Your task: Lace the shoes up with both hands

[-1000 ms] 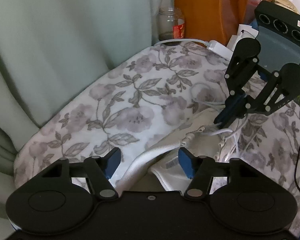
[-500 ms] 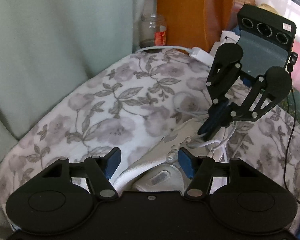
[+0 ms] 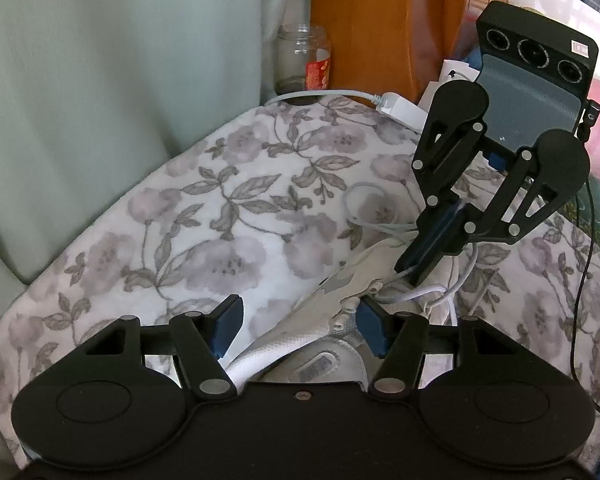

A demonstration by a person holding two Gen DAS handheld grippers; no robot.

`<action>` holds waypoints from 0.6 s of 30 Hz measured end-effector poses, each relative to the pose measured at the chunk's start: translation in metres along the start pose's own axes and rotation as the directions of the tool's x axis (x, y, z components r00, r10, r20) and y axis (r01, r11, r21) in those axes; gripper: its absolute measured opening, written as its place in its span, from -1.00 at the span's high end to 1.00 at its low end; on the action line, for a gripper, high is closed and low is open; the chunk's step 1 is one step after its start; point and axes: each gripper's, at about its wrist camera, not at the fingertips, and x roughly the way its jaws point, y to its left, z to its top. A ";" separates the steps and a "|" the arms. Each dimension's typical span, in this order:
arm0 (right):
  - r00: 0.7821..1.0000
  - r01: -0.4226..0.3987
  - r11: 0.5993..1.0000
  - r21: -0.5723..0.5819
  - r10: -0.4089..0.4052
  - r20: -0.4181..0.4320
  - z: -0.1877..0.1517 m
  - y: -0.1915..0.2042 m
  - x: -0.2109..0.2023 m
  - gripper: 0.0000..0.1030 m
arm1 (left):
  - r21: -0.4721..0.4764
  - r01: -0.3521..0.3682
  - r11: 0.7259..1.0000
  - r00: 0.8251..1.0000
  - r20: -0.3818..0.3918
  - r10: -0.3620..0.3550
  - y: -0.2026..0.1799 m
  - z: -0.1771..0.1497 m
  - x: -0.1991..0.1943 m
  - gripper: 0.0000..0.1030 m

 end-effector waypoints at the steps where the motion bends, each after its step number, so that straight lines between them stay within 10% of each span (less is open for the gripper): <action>1: 1.000 -0.001 1.000 -0.001 0.001 -0.001 0.000 0.000 0.000 0.95 | -0.005 0.003 1.000 1.000 0.002 -0.003 0.000 -0.001 0.001 -0.15; 18: 1.000 -0.019 1.000 -0.019 0.019 0.003 0.002 -0.002 0.000 0.94 | -0.075 0.041 0.996 0.998 0.049 -0.038 0.007 -0.008 0.002 -0.16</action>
